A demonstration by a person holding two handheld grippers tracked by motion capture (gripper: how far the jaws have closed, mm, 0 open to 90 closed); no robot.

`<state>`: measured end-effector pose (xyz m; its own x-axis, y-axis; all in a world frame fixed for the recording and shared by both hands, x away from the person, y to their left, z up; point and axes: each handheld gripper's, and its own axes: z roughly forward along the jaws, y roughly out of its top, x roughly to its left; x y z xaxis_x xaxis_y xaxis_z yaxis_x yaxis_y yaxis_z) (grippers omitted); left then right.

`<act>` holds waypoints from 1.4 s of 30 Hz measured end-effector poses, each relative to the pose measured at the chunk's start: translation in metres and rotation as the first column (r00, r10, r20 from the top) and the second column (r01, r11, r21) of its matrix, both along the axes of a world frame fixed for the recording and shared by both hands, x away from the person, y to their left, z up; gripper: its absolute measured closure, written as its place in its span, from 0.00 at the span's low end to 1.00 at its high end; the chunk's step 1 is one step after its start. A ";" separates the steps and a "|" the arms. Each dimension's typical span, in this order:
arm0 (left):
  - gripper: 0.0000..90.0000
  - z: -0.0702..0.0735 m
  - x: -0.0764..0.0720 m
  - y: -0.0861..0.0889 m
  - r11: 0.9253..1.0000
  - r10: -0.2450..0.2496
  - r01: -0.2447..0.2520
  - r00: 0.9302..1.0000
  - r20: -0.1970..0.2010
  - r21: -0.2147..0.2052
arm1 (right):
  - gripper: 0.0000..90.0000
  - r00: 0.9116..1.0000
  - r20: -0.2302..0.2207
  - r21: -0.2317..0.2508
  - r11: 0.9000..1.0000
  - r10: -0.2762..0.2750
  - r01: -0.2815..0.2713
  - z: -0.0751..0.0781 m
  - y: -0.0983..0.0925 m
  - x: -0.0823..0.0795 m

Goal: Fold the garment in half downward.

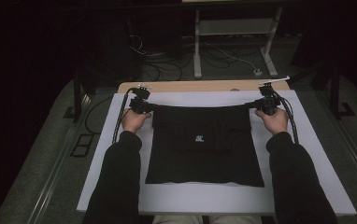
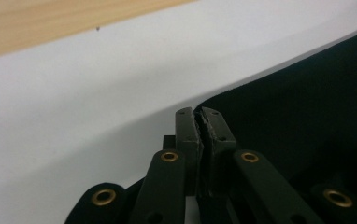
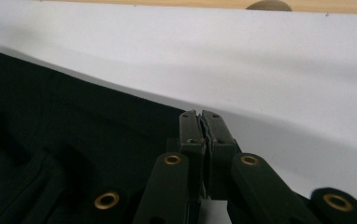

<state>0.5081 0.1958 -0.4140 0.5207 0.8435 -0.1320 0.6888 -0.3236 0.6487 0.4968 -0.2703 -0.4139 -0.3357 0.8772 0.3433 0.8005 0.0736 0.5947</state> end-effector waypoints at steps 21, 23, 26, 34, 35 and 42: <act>0.15 0.017 -0.017 -0.011 0.988 -0.107 0.102 0.994 -0.036 -0.120 | 0.14 0.996 0.079 0.099 0.994 0.042 -0.050 0.011 0.009 -0.017; 0.05 0.018 -0.018 -0.014 0.981 -0.126 0.118 0.991 -0.044 -0.152 | 0.04 0.994 0.094 0.102 0.993 0.055 -0.065 0.016 0.012 -0.020; 0.00 0.018 -0.022 -0.020 0.973 -0.168 0.159 0.985 -0.040 -0.169 | 0.00 0.991 0.113 0.089 0.993 0.064 -0.074 0.021 0.016 -0.023; 0.00 0.020 -0.032 -0.039 0.961 -0.211 0.204 0.977 -0.016 -0.185 | 0.00 0.984 0.124 0.116 0.983 0.129 -0.144 0.027 0.028 -0.033; 0.00 0.020 -0.032 -0.040 0.960 -0.217 0.211 0.976 -0.016 -0.183 | 0.00 0.982 0.126 0.115 0.982 0.138 -0.153 0.028 0.030 -0.035; 0.00 0.017 -0.033 -0.045 0.942 -0.264 0.249 0.963 -0.043 -0.223 | 0.00 0.976 0.134 0.110 0.976 0.170 -0.185 0.026 0.036 -0.043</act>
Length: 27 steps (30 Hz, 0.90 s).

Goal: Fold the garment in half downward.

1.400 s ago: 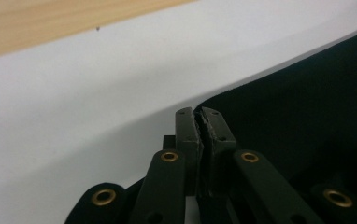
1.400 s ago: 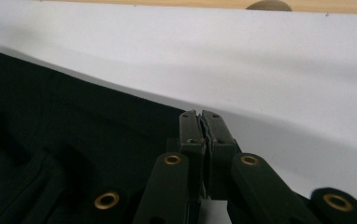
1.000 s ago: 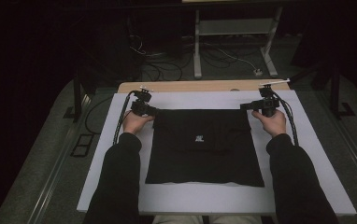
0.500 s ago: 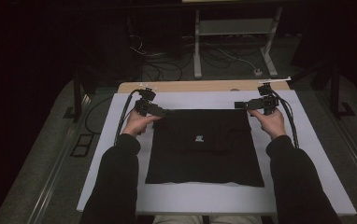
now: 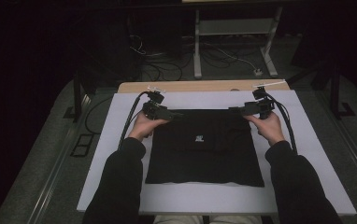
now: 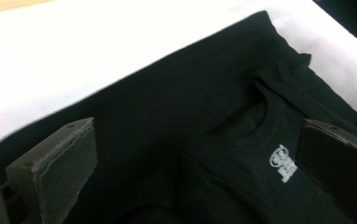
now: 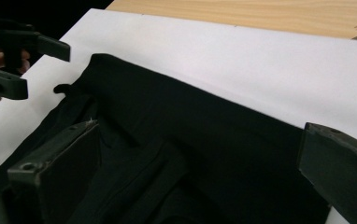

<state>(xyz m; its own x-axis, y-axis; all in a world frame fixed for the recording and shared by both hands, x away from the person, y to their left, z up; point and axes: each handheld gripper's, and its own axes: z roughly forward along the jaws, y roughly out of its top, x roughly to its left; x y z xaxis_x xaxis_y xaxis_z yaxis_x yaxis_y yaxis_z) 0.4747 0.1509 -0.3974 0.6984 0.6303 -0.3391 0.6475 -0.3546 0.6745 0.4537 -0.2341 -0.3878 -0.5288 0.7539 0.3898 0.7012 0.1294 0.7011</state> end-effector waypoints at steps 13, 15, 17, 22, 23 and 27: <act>0.00 -0.014 0.002 -0.005 0.999 -0.020 0.018 0.999 -0.044 -0.040 | 0.00 0.999 -0.032 -0.010 1.000 0.019 -0.019 -0.016 0.001 -0.004; 0.00 -0.016 0.003 -0.004 0.999 -0.028 0.026 0.998 -0.047 -0.036 | 0.00 0.999 -0.041 -0.011 1.000 0.025 -0.026 -0.018 0.002 -0.004; 0.00 -0.019 0.002 -0.004 0.999 -0.025 0.023 0.998 -0.055 -0.041 | 0.01 0.999 -0.045 -0.011 0.999 0.029 -0.030 -0.020 0.004 -0.004; 0.10 -0.023 0.002 -0.003 0.998 -0.034 0.029 0.996 -0.086 -0.058 | 0.07 0.997 -0.054 0.001 0.999 0.052 -0.052 -0.023 0.009 -0.003; 0.13 -0.024 0.001 -0.002 0.998 -0.036 0.031 0.996 -0.082 -0.055 | 0.10 0.997 -0.054 0.000 0.999 0.054 -0.054 -0.024 0.009 -0.003; 0.22 -0.026 -0.001 -0.002 0.999 -0.031 0.029 0.997 -0.075 -0.034 | 0.16 0.996 -0.069 -0.001 0.998 0.061 -0.061 -0.028 0.013 -0.001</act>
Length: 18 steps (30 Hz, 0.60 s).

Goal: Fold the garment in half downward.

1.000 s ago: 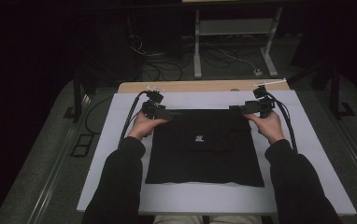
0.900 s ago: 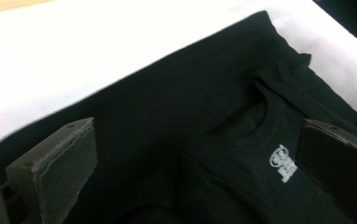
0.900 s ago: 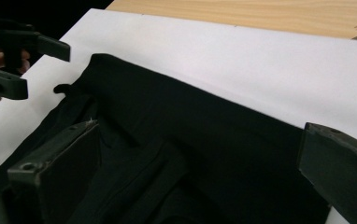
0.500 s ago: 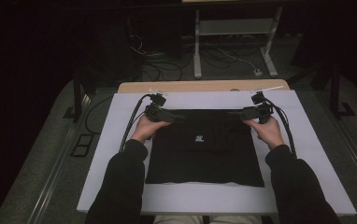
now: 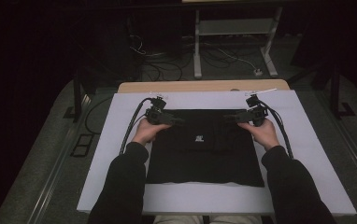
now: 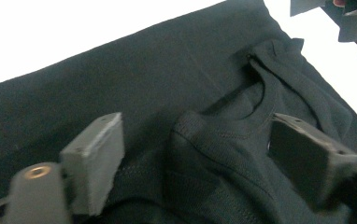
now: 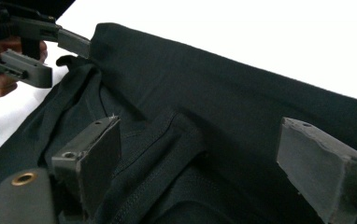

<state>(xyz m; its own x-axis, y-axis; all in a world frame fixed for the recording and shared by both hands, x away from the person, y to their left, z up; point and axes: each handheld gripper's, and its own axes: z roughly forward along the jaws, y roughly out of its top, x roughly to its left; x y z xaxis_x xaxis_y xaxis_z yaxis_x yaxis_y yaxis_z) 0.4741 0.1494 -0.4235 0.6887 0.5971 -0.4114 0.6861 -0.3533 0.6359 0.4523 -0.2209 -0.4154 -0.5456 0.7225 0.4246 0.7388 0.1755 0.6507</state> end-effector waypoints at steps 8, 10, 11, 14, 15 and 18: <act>0.45 -0.004 -0.002 0.001 1.000 0.006 -0.006 1.000 0.005 0.000 | 0.34 1.000 -0.030 -0.017 1.000 0.009 -0.010 -0.008 0.008 0.002; 0.49 -0.005 -0.002 0.002 1.000 0.002 -0.002 1.000 0.000 -0.022 | 0.39 0.999 -0.035 -0.019 1.000 0.010 -0.011 -0.010 0.011 0.002; 0.52 -0.005 -0.002 0.002 1.000 -0.001 0.001 1.000 -0.002 -0.030 | 0.42 0.999 -0.040 -0.021 1.000 0.010 -0.011 -0.011 0.012 0.002; 0.57 -0.006 -0.002 0.001 0.999 -0.010 0.009 1.000 -0.005 -0.039 | 0.50 0.999 -0.049 -0.022 1.000 0.004 -0.005 -0.014 0.014 0.003; 0.58 -0.006 -0.001 0.001 0.999 -0.010 0.010 1.000 -0.006 -0.038 | 0.51 0.999 -0.050 -0.023 1.000 0.003 -0.004 -0.014 0.015 0.004; 0.62 -0.008 -0.001 0.000 0.999 -0.012 0.011 1.000 -0.016 -0.046 | 0.55 0.998 -0.061 -0.027 1.000 -0.006 0.004 -0.017 0.017 0.005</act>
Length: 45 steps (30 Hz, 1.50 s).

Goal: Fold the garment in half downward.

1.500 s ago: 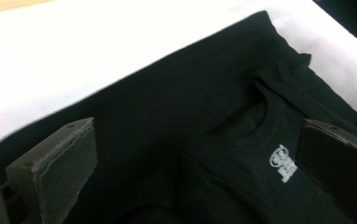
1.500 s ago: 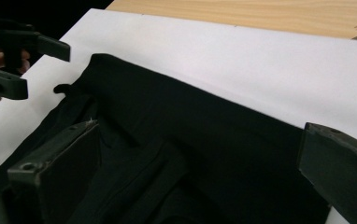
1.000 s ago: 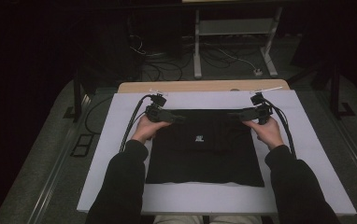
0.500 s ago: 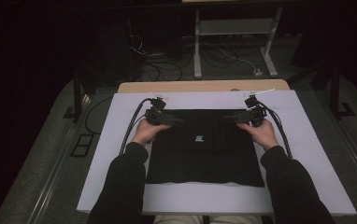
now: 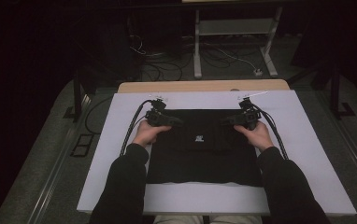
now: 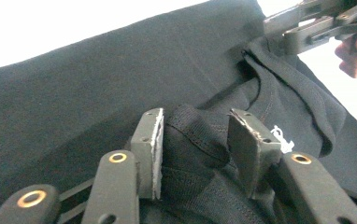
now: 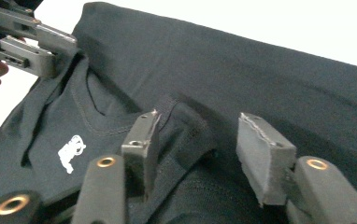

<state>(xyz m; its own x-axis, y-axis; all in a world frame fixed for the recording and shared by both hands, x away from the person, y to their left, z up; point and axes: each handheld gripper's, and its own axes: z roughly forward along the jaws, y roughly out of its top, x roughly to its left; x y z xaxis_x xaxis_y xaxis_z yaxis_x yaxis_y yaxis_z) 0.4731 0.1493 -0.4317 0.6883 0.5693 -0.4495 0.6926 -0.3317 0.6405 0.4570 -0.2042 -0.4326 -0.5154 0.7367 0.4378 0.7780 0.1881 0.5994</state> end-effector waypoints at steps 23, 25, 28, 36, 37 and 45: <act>0.97 0.010 -0.004 0.005 0.995 -0.057 0.054 0.998 -0.032 -0.078 | 0.94 0.997 0.045 -0.003 0.998 0.058 -0.058 0.008 0.019 -0.006; 0.97 0.014 -0.006 0.006 0.996 -0.053 0.051 0.998 -0.020 -0.070 | 0.94 0.997 0.047 0.025 0.998 0.060 -0.061 0.012 0.018 -0.008; 0.97 0.019 -0.011 0.006 0.996 -0.058 0.058 0.998 -0.008 -0.063 | 0.94 0.997 0.052 0.045 0.997 0.059 -0.061 0.017 0.016 -0.011; 0.97 0.020 -0.026 0.009 0.996 -0.052 0.052 0.999 -0.003 -0.072 | 0.94 0.995 0.076 0.078 0.994 0.072 -0.078 0.029 0.013 -0.024; 0.97 0.020 -0.028 0.010 0.996 -0.046 0.045 0.999 -0.008 -0.076 | 0.94 0.995 0.075 0.081 0.994 0.072 -0.078 0.029 0.012 -0.025; 0.98 0.019 -0.044 0.018 0.994 -0.046 0.047 0.999 0.015 -0.094 | 0.94 0.991 0.089 0.100 0.989 0.099 -0.108 0.027 0.008 -0.040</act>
<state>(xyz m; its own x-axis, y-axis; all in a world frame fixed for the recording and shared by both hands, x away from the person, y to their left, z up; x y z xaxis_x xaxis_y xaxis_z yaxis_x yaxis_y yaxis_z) 0.4293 0.1672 -0.4130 0.7190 0.4922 -0.4908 0.6695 -0.3007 0.6792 0.4166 -0.1964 -0.4053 -0.6244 0.6302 0.4616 0.7042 0.1985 0.6817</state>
